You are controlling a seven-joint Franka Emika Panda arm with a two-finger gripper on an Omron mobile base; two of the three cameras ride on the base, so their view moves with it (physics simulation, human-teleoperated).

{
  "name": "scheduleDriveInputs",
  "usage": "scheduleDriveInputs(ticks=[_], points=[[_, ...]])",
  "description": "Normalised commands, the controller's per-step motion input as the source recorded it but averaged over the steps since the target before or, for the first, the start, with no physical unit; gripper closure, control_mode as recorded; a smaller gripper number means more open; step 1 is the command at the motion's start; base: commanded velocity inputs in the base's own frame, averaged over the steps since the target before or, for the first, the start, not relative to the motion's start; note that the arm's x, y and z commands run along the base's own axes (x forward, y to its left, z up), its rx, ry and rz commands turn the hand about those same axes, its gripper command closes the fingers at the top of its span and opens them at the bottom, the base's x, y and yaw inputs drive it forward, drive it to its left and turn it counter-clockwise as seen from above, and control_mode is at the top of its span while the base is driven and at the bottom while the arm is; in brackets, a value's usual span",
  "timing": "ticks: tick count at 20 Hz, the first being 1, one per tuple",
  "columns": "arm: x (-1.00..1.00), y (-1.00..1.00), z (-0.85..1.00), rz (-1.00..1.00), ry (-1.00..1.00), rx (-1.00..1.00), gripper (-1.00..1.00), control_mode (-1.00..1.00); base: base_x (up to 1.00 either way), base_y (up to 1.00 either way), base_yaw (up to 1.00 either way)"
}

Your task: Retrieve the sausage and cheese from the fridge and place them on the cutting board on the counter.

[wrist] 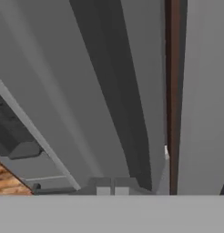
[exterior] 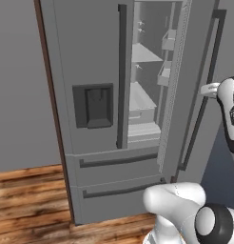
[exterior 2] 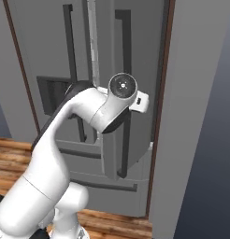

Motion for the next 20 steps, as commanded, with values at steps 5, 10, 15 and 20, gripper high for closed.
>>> scheduleDriveInputs(ticks=[5, 10, 15, 20], points=[[-0.68, 0.43, 0.0, -0.02, 0.15, 0.0, -1.0, -1.0, 0.0, 0.0, 0.0], [-0.02, 0.97, 0.0, -0.07, 0.03, 0.08, -1.0, -1.0, 0.0, 0.0, 0.0], [0.46, 1.0, -0.01, -0.2, 0.02, 0.1, -1.0, -1.0, 0.0, 0.0, 0.0], [0.79, 0.58, -0.22, -0.36, 0.05, 0.19, -1.0, -1.0, 0.0, 0.0, 0.0]])
